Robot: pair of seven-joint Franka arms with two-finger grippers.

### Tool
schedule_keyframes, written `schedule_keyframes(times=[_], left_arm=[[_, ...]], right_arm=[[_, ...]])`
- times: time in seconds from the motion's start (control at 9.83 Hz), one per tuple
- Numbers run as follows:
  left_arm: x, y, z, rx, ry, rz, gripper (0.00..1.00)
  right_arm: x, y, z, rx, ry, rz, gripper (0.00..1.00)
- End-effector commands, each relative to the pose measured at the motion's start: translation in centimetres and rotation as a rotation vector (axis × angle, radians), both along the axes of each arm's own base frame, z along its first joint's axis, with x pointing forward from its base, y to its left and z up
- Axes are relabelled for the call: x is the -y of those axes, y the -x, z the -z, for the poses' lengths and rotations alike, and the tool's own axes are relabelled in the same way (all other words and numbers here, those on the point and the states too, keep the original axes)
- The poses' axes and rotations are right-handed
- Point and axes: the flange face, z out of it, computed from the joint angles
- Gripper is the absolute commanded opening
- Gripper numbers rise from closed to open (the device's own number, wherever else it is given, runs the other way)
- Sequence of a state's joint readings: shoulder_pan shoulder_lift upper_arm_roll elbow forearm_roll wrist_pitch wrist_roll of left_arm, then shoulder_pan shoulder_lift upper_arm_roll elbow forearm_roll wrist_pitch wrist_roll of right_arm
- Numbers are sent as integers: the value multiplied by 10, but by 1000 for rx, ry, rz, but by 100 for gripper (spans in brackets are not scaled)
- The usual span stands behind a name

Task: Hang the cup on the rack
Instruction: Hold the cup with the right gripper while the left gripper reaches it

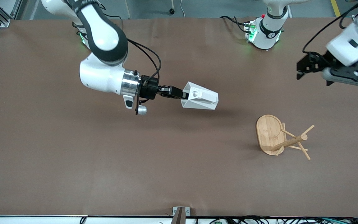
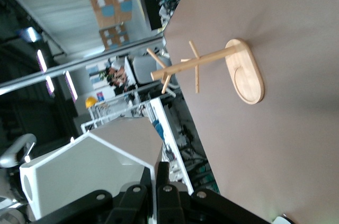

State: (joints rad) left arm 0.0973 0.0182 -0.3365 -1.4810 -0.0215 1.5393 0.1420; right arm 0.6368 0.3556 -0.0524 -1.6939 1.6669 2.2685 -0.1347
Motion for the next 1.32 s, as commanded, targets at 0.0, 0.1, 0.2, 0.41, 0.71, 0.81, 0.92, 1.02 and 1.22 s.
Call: schedule_keyframes(times=[0.0,0.1,0.2,0.41,0.71,0.81,0.92,1.02,1.22], left_arm=[[46,6,14,-34,14,251,100],[73,13,19,-43,20,329,100],[101,16,32,-65,33,413,100],[148,23,33,-11,86,589,100],[176,25,32,67,141,765,100],[178,25,32,75,163,793,100],[183,25,28,109,181,842,100],[183,23,27,130,185,873,100],[198,25,33,127,196,903,100]], right_arm=[[-4,-7,11,62,-77,-28,0],[-6,-7,19,77,-80,-39,0],[-6,-6,18,88,-90,-48,0],[-8,-2,15,110,-148,-129,0],[-10,0,14,128,-155,-146,1],[-10,0,14,132,-156,-146,1],[-10,0,16,151,-153,-148,1],[-10,0,16,154,-153,-148,1],[-10,0,18,151,-152,-148,1]])
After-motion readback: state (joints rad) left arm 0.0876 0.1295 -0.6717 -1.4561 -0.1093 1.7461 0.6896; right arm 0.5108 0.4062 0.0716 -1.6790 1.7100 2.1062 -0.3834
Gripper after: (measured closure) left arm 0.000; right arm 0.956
